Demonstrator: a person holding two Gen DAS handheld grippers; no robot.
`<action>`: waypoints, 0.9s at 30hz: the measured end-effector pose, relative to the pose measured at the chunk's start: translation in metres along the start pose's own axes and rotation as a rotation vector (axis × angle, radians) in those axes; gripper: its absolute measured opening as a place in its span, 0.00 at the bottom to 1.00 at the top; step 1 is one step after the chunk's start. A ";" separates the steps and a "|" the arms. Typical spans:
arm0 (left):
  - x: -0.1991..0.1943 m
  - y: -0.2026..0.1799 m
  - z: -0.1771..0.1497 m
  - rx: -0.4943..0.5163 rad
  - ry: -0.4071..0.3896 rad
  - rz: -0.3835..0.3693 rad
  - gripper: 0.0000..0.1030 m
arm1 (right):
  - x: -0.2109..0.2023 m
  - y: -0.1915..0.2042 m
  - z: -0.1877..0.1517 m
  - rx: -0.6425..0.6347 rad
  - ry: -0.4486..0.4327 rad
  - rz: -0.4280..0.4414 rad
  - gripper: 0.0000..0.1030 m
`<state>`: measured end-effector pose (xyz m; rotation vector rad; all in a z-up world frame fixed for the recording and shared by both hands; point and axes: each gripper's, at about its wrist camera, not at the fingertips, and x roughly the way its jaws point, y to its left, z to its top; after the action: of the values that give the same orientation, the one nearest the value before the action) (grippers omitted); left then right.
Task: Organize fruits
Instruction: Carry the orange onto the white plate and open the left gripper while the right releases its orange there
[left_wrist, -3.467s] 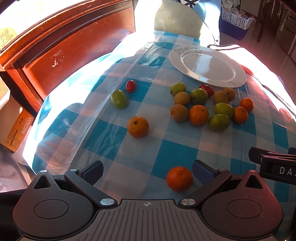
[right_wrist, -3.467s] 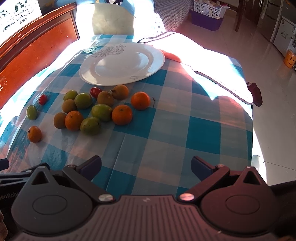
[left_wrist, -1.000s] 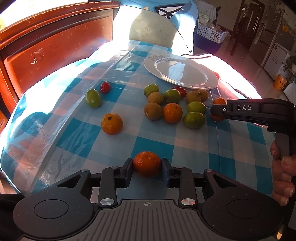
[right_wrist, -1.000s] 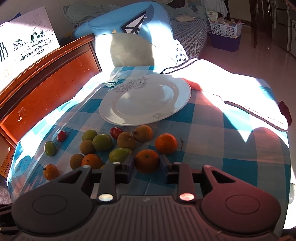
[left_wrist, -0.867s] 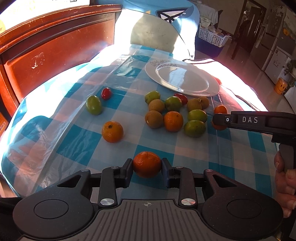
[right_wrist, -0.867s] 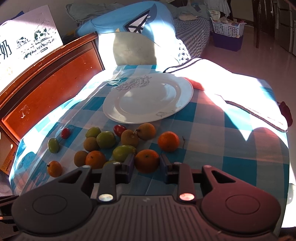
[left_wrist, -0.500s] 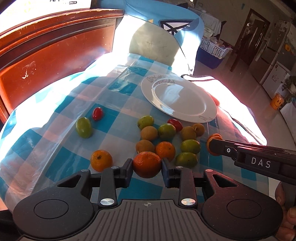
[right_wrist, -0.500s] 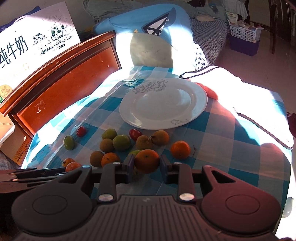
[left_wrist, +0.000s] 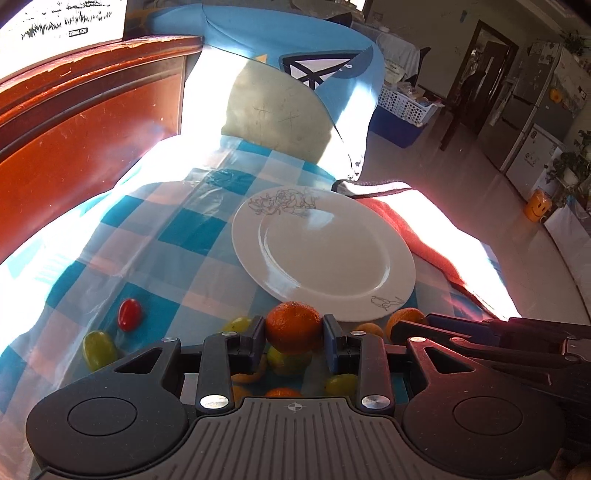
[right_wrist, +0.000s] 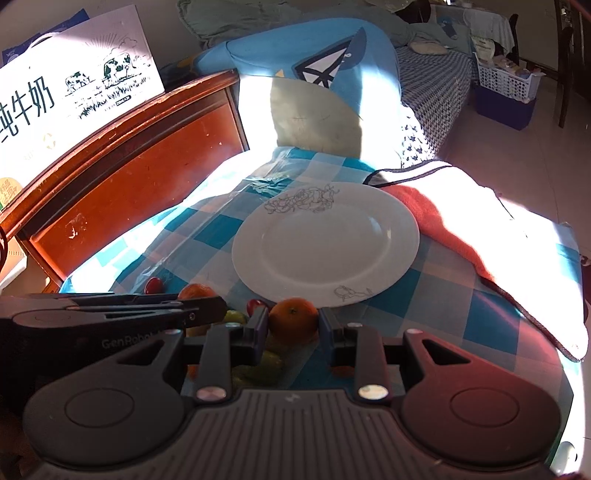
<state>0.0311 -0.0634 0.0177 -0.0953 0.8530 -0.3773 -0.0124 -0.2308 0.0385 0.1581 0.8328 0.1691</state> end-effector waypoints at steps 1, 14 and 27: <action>0.003 0.000 0.003 0.001 -0.001 -0.002 0.29 | 0.003 -0.002 0.003 0.005 0.000 -0.002 0.29; 0.054 -0.002 0.039 0.038 0.006 0.011 0.29 | 0.038 -0.026 0.030 0.095 0.002 -0.034 0.29; 0.086 0.001 0.054 0.029 0.037 0.008 0.29 | 0.074 -0.040 0.041 0.145 0.030 -0.070 0.29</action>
<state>0.1230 -0.0973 -0.0081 -0.0587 0.8844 -0.3850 0.0704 -0.2570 0.0047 0.2627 0.8795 0.0448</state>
